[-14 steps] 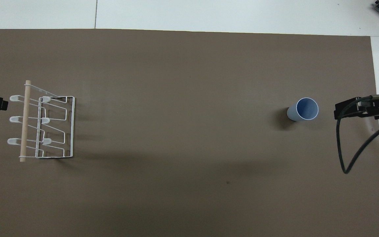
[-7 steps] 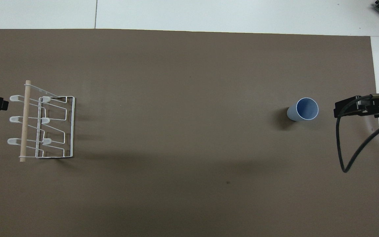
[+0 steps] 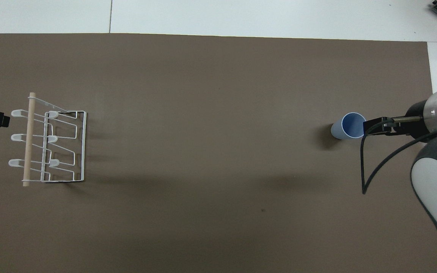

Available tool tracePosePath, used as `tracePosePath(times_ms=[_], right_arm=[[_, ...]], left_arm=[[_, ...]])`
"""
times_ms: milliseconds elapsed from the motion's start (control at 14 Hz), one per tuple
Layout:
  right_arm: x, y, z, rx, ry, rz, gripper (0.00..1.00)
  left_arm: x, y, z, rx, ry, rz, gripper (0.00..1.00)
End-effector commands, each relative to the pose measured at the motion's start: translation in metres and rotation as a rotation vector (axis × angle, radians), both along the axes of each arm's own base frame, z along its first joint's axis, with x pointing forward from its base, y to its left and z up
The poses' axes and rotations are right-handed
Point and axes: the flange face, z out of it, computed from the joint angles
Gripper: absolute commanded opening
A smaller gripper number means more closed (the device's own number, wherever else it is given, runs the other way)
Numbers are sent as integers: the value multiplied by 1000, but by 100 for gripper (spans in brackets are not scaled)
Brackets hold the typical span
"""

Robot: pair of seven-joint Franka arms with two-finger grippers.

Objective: Hang cup on cup holder
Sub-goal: 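Move the right gripper to the light blue cup's rim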

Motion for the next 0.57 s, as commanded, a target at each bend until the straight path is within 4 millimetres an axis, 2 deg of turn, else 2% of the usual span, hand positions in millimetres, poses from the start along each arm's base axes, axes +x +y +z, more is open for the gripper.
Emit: tracePosePath(times_ms=[0, 357, 500], right_arm=[[-7, -2, -19, 13, -39, 14, 100], [-4, -4, -71, 16, -62, 30, 100], [0, -1, -86, 17, -109, 51, 100]], left_arm=[[-5, -1, 0, 8, 2, 0, 100], [-6, -1, 1, 9, 1, 0, 100], [-6, -1, 1, 8, 1, -3, 100]])
